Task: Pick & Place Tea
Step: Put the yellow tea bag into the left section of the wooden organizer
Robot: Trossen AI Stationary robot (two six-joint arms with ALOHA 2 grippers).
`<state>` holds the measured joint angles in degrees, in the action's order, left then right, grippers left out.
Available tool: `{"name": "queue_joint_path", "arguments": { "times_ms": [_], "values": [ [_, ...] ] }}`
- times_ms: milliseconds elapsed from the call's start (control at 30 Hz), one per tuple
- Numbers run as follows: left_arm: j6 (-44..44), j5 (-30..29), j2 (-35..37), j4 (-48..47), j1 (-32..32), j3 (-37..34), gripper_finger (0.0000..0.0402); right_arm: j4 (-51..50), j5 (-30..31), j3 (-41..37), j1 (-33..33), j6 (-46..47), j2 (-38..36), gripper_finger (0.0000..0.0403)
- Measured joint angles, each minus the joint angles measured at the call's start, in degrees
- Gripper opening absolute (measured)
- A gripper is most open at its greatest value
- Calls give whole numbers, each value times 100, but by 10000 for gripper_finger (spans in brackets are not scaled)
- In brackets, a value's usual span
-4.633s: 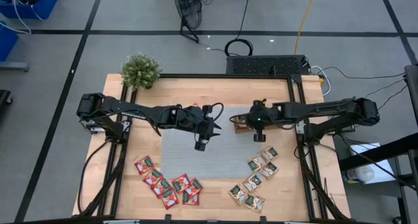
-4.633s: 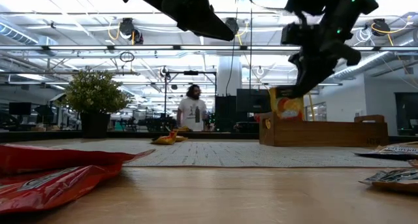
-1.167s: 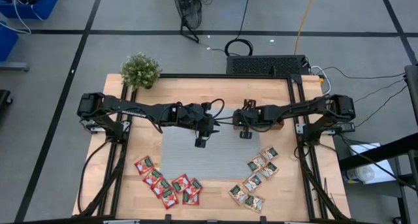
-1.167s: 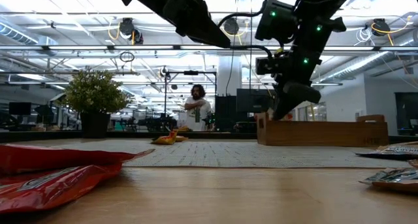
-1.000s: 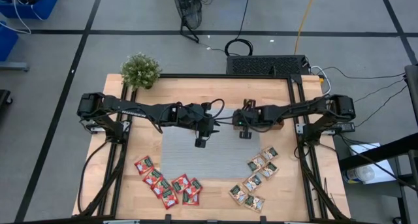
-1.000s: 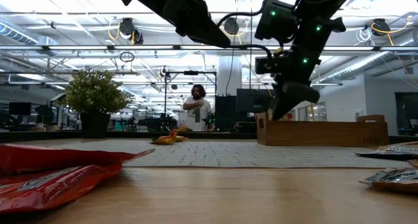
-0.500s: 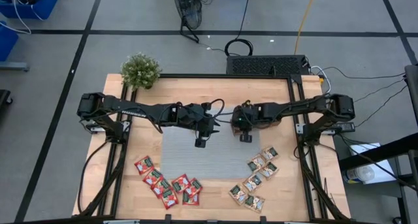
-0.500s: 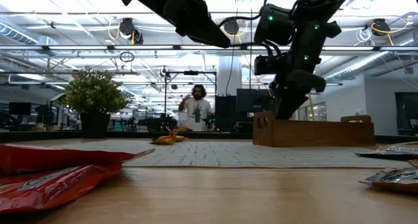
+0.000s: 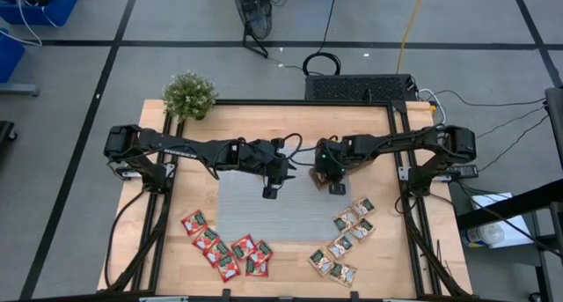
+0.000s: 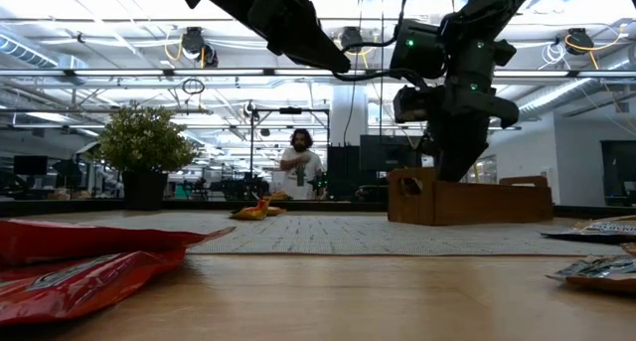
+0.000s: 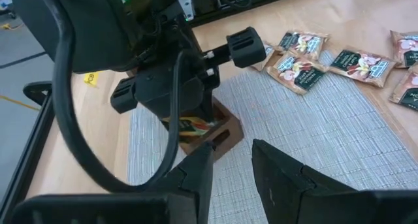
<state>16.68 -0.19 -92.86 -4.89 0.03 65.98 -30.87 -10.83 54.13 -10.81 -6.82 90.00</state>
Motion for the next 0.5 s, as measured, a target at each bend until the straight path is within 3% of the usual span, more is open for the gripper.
{"name": "queue_joint_path", "arguments": {
  "times_ms": [200,500],
  "values": [
    [9,-39,0,20,0,0,113,96,-4,0,-11,-129,109,0],
    [-19,-42,0,5,0,0,113,246,-15,26,-6,-89,887,0]
  ]
}}
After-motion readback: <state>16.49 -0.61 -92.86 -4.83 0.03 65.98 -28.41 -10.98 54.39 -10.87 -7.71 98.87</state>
